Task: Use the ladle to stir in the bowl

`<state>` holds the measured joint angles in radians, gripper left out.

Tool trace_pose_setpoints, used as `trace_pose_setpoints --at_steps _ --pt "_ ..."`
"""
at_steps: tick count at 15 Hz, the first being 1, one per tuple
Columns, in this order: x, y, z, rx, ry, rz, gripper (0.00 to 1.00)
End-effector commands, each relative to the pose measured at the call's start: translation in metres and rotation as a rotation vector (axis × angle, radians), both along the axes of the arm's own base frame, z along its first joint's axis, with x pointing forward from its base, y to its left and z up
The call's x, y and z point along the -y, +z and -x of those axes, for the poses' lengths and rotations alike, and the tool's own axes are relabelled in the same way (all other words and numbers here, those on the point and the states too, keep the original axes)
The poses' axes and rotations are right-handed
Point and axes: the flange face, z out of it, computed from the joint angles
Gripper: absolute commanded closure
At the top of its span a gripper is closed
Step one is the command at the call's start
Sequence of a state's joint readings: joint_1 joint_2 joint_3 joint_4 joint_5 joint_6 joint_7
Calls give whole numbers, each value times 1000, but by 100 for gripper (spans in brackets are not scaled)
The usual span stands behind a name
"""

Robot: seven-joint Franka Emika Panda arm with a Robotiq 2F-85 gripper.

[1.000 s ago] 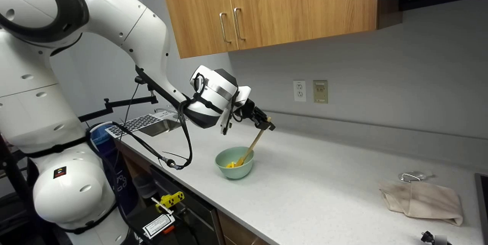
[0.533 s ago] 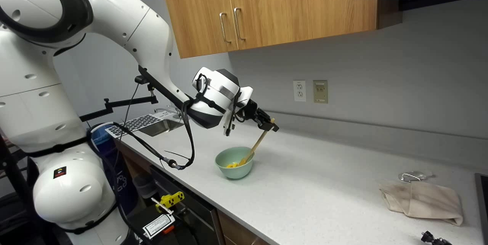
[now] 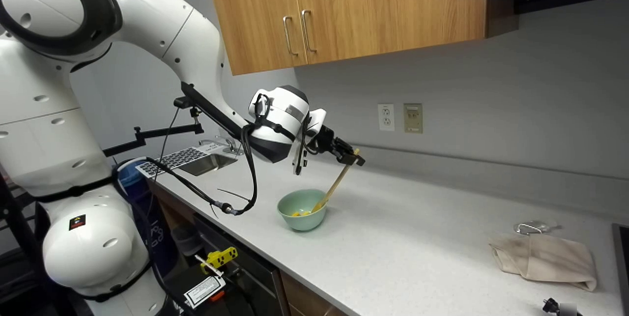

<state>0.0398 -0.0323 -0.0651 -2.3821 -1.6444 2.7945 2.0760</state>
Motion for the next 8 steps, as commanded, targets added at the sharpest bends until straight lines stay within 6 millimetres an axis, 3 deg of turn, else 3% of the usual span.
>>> trace_pose_setpoints --at_steps 1,8 --pt "-5 -11 0 -35 22 -67 98" --pt "-11 -9 6 -90 71 -206 98"
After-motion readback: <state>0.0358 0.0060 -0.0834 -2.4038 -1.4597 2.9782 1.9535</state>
